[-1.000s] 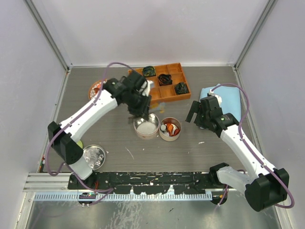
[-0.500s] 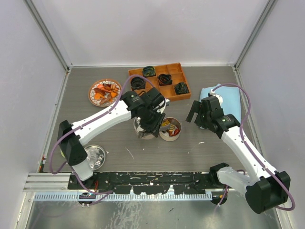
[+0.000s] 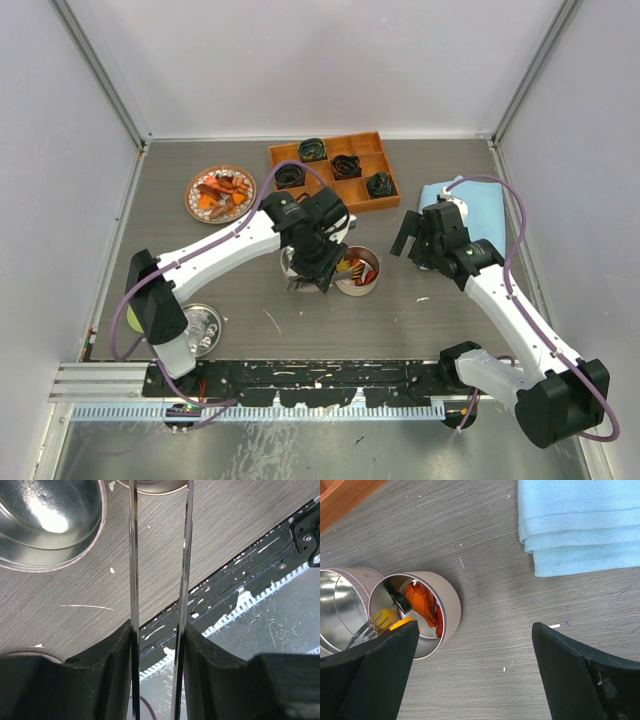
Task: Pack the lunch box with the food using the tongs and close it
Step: Place the fake food in the packing box.
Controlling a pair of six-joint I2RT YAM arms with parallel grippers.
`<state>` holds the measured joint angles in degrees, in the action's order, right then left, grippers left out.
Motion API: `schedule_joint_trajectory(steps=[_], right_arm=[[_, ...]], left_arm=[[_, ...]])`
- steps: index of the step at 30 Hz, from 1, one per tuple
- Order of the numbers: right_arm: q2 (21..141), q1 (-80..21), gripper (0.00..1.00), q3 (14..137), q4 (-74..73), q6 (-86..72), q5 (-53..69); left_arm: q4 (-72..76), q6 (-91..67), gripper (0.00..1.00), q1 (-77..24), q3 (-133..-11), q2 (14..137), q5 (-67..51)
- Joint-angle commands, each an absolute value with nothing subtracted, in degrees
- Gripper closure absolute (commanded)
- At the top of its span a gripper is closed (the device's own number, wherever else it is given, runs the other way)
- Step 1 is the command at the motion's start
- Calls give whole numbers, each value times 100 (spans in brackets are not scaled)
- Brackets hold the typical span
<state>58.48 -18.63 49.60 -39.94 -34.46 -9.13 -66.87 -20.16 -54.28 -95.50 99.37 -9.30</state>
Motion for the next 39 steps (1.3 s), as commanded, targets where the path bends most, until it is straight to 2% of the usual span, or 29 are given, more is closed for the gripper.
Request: schedule_joint_trajectory(steps=[1, 5, 8, 22, 39], right_arm=[[5761, -1839, 0, 5016, -3832, -3516, -1001], [5765, -1845, 0, 5005, -3830, -3518, -1000], [5774, -1841, 0, 5017, -3830, -3507, -999], [5755, -1839, 0, 4989, -3771, -3529, -966], [5817, -1841, 0, 5133, -3804, -3544, -938]], left_arm=[[-6846, -1856, 59, -5449, -9880, 9927, -872], [-6849, -1828, 53, -5456, -9890, 9894, -940], [-6833, -1852, 52, -5451, -9865, 9868, -891], [-6263, -2010, 61, -5274, -9959, 9357, -619], [-5688, -2332, 61, -2919, -9121, 8222, -1068]])
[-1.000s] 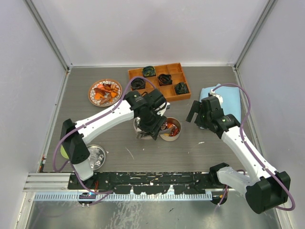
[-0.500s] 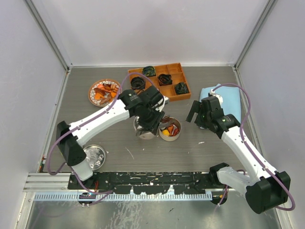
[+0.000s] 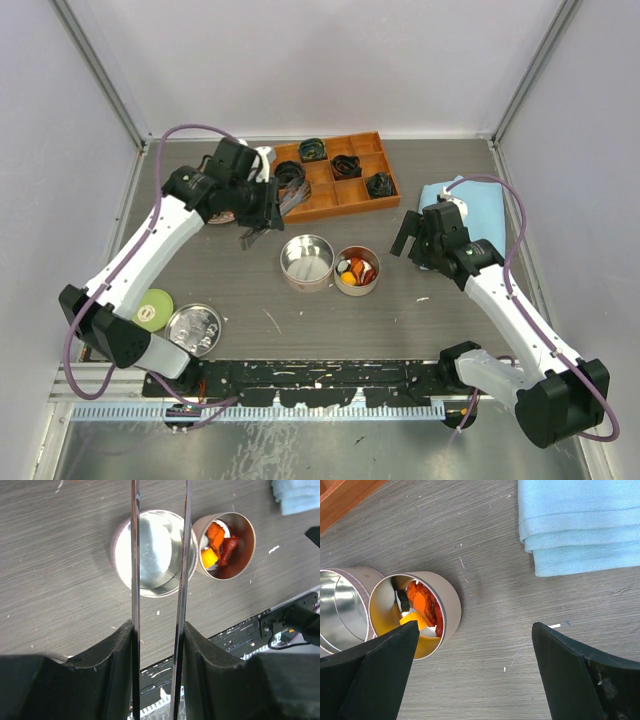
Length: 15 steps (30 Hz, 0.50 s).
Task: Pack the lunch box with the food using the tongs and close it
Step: Place the fake food in the packing box, then pick up the fake food from the plate.
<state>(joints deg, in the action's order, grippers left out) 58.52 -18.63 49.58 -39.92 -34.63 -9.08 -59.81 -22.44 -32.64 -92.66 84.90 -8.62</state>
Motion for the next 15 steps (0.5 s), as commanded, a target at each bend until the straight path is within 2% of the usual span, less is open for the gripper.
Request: schedule_joint_trajectory(steps=[1, 15], right_arm=[[5808, -1837, 0, 5133, -3808, -3542, -947], [5804, -1838, 0, 5106, -3841, -3499, -1002]], left_arm=[[-5687, -2338, 61, -2812, -9084, 8205, -1067], [-5924, -2491, 61, -1572, -9179, 8849, -617]])
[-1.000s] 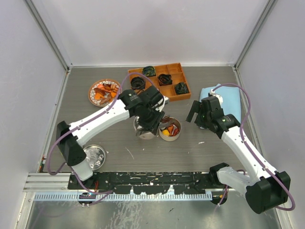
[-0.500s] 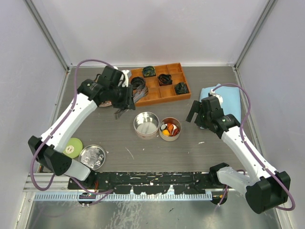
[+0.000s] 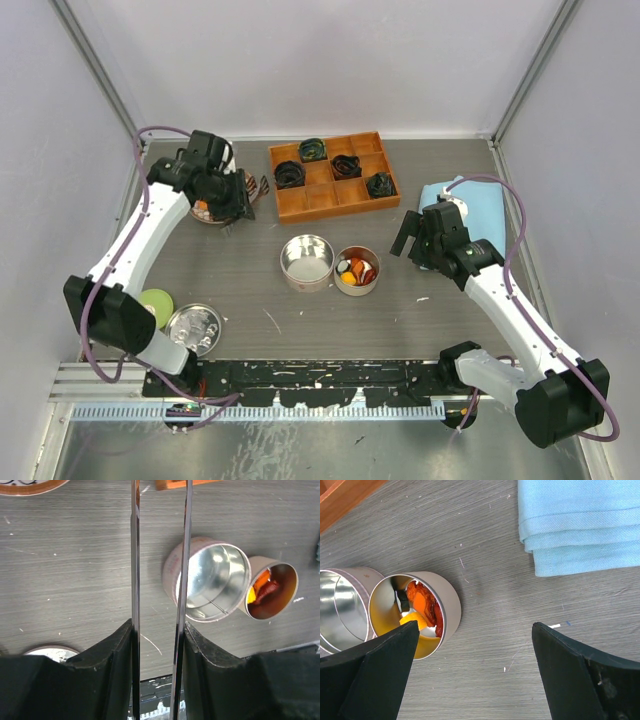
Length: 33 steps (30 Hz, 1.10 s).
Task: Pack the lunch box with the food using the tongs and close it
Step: Pick up the fake food from the plate.
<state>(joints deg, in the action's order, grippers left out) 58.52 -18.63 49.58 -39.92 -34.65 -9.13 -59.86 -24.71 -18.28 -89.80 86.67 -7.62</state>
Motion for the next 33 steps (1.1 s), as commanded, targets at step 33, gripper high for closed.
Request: schedule_joint_trajectory(steps=[33], right_arm=[[5934, -1841, 0, 5116, -3832, -3437, -1033]], left_arm=[[-6127, -2154, 55, -692, -10357, 10451, 187]])
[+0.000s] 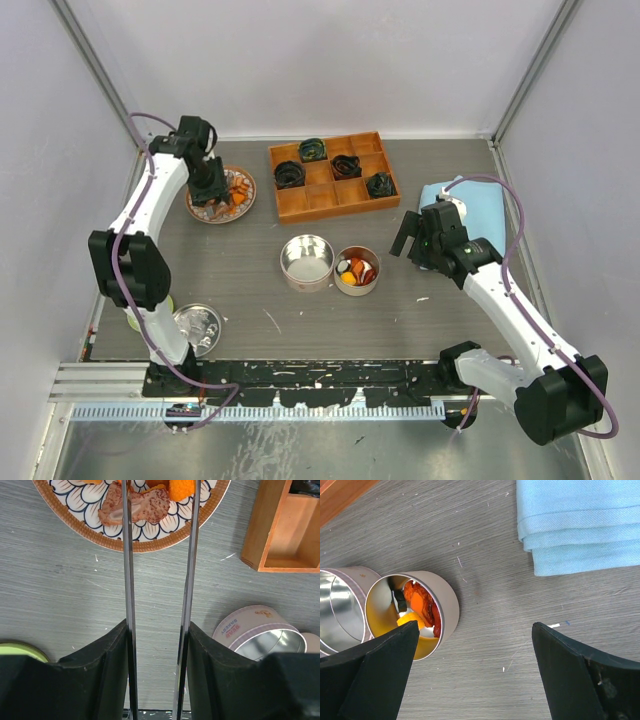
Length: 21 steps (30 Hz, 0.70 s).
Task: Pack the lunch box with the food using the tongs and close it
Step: Pick up the fake food from the plate.
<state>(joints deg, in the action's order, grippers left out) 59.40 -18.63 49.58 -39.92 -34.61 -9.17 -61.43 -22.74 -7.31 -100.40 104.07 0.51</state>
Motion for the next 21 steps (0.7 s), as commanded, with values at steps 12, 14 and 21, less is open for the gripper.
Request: schedule_joint_trajectory(steps=[12, 14, 21], right_arm=[[5954, -1837, 0, 5124, -3834, -3434, -1042], [5944, -1837, 0, 5124, -3833, -3434, -1045], [5953, -1838, 0, 5116, -3832, -3445, -1037]], left_arm=[[-6021, -2207, 54, -676, -10443, 10794, 88], [-5969, -2206, 54, -675, -10443, 10831, 67], [-5933, -2215, 54, -655, -10554, 10982, 33]])
